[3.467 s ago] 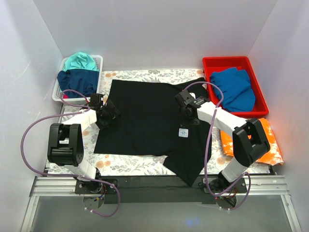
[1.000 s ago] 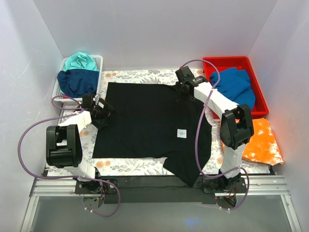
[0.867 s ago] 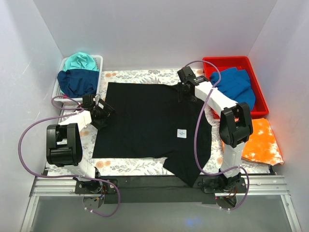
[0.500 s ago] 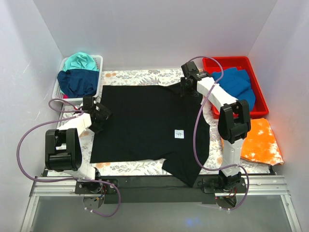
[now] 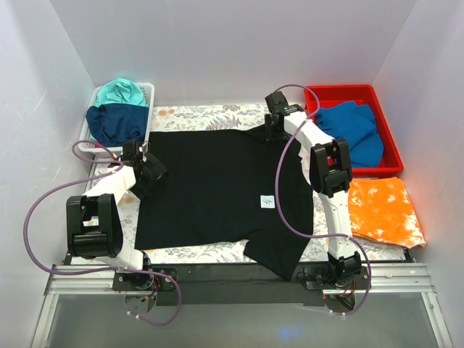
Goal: Fold and stack the t-shirts
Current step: Flatten the tshirt out
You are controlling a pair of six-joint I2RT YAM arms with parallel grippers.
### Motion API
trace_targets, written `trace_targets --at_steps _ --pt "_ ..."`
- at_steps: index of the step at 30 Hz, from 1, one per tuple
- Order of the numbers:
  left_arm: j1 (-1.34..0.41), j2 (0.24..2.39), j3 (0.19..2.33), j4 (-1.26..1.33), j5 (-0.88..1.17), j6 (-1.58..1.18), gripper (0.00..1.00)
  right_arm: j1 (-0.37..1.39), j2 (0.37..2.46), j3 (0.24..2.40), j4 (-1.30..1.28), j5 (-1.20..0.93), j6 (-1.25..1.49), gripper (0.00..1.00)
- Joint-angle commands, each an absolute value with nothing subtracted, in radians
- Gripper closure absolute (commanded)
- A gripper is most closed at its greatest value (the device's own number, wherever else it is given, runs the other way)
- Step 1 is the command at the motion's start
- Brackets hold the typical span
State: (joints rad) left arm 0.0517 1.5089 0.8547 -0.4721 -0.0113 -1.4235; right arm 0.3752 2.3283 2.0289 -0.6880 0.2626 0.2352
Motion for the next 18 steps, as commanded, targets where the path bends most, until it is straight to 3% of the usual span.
trace_targets --at_steps 1,18 --pt "0.06 1.476 0.962 -0.509 -0.002 -1.347 0.06 0.374 2.368 2.106 -0.658 0.275 0.199 0.47" --pt "0.06 1.414 1.043 -0.595 -0.002 -1.304 0.05 0.374 2.467 2.155 -0.493 0.258 0.138 0.44"
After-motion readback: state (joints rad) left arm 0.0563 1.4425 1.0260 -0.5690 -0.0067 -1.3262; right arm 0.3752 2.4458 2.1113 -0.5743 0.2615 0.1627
